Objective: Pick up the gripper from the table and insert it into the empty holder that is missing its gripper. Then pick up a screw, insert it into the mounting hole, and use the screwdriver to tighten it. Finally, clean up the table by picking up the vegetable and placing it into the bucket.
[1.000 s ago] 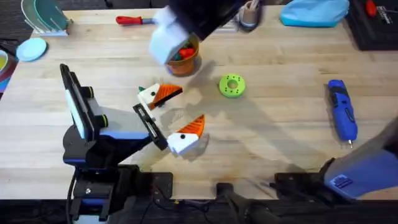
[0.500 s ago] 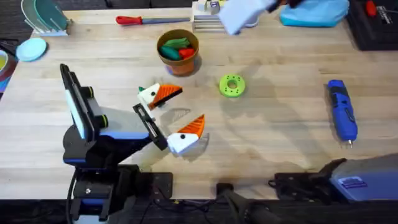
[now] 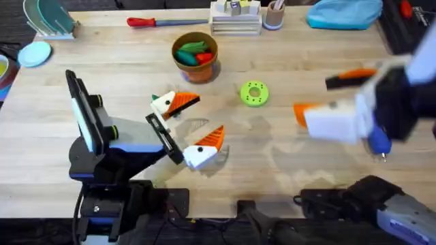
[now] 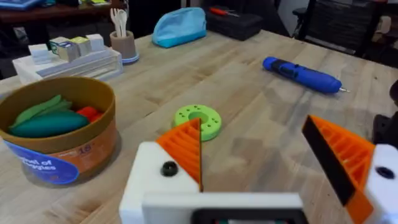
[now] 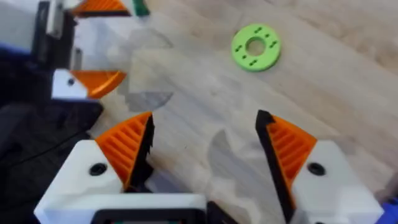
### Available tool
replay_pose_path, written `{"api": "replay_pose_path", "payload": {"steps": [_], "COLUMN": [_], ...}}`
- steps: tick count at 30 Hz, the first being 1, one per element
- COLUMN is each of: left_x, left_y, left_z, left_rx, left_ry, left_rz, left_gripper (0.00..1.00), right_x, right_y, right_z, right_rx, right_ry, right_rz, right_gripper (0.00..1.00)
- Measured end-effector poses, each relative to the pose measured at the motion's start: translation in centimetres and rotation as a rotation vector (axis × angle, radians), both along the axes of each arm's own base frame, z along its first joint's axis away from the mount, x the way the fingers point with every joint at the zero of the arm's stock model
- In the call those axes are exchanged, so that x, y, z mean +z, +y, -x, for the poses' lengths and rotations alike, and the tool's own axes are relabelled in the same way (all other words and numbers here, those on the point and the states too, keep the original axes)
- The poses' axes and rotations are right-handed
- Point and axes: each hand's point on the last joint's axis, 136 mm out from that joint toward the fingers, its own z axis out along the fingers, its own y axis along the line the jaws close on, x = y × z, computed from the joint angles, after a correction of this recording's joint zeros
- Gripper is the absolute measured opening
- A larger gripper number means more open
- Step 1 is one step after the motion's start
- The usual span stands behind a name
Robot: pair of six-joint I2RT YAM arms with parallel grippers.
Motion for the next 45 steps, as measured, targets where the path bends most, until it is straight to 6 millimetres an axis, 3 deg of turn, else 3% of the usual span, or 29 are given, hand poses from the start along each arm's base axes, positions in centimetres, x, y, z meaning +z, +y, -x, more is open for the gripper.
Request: {"api": "replay_pose_path", "payload": {"steps": [4,9,11,14,16,25,30,36,40,45], "left_x": [0.0,0.0,0.0,0.0,0.0,0.0,0.0,0.0,0.0,0.0], "left_y": [0.0,0.0,0.0,0.0,0.0,0.0,0.0,0.0,0.0,0.0], "left_z": [0.0,0.0,0.0,0.0,0.0,0.0,0.0,0.0,0.0,0.0], "left_rx": [0.000,0.000,-0.001,-0.002,-0.003,-0.003,-0.003,-0.003,-0.003,-0.003], "left_ry": [-0.001,-0.001,0.000,-0.003,-0.007,-0.007,-0.007,-0.006,-0.006,-0.007], "left_rz": [0.000,0.000,0.000,-0.002,-0.004,-0.004,-0.004,-0.004,-0.004,-0.004], "left_gripper": [0.894,0.798,0.601,0.120,0.014,0.013,0.013,0.013,0.013,0.013], "right_x": [-1.0,-2.1,-2.2,-2.2,-2.0,-1.7,-2.1,-4.1,-6.1,-8.4], "right_y": [0.1,0.5,0.9,1.4,1.5,1.8,0.0,-5.5,-11.7,-18.2], "right_z": [2.4,3.6,4.1,4.7,4.9,4.6,2.4,-1.8,-4.3,-5.3], "right_rx": [0.073,0.157,0.214,0.306,0.348,0.426,0.275,-0.067,-0.359,-0.620], "right_ry": [-0.005,0.000,-0.006,-0.036,-0.059,-0.142,-0.153,-0.072,0.037,0.187], "right_rz": [-0.044,-0.050,-0.052,-0.053,-0.050,-0.028,0.046,0.198,0.322,0.407], "right_gripper": [0.994,0.994,0.994,0.994,0.994,0.994,0.994,0.993,0.993,0.994]}}
